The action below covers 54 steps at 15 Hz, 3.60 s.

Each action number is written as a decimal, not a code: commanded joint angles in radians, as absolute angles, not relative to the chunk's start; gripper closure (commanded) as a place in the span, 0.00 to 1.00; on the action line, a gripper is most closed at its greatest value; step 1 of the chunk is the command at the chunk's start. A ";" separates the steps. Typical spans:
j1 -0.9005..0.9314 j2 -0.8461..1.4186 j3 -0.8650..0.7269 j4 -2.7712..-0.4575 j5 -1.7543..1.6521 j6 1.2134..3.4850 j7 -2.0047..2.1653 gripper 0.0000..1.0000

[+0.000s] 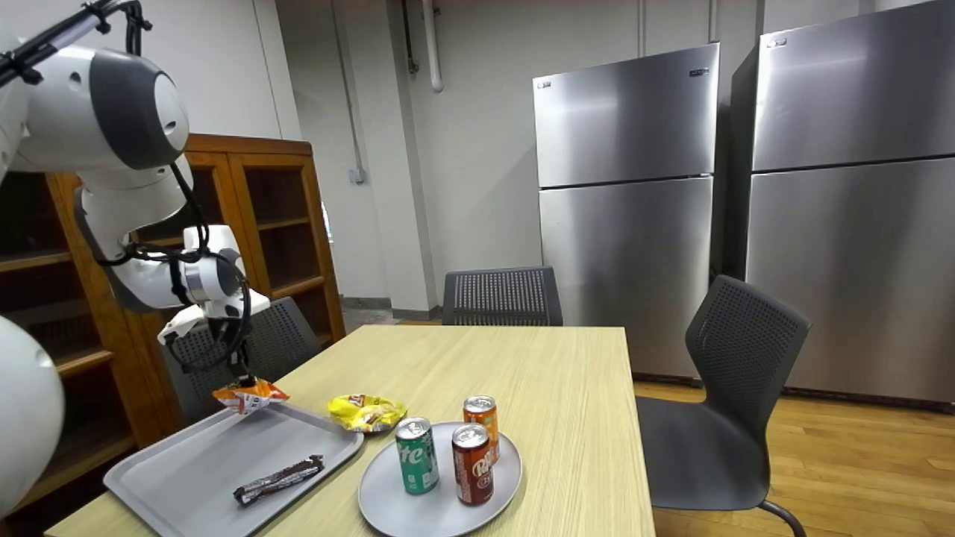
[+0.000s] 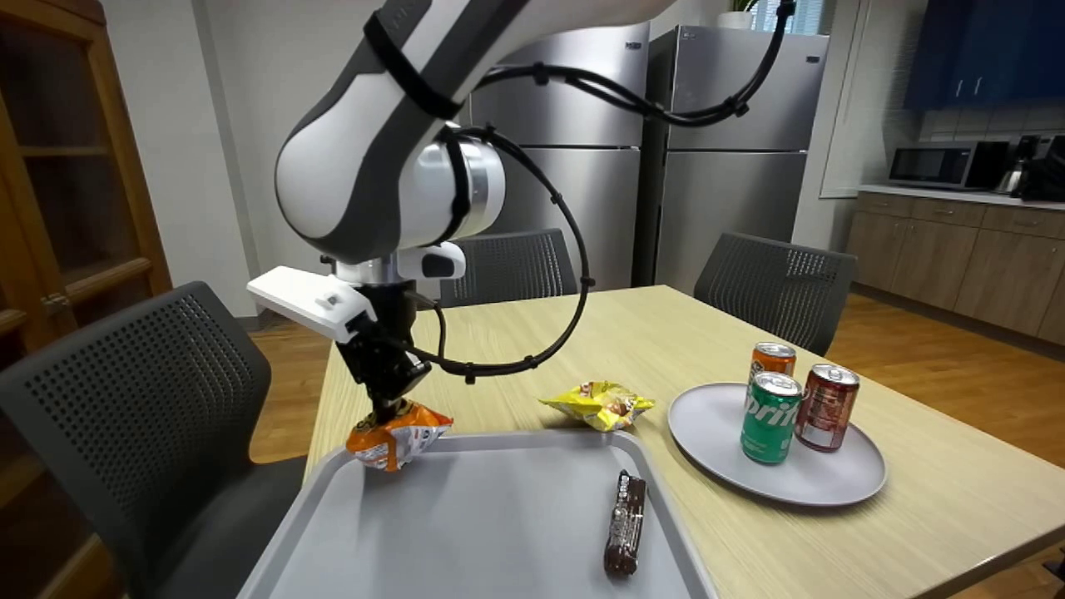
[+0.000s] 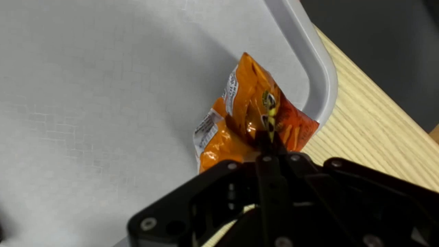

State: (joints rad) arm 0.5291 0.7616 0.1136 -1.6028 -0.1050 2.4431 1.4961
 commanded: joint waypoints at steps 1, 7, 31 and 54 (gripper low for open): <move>0.539 0.724 0.088 -1.594 -0.110 2.440 1.488 1.00; 0.523 0.733 0.037 -1.547 -0.118 2.431 1.499 1.00; 0.485 0.799 -0.066 -1.532 -0.115 2.405 1.558 0.72; 0.473 0.496 0.065 -1.960 -0.107 2.451 1.432 0.00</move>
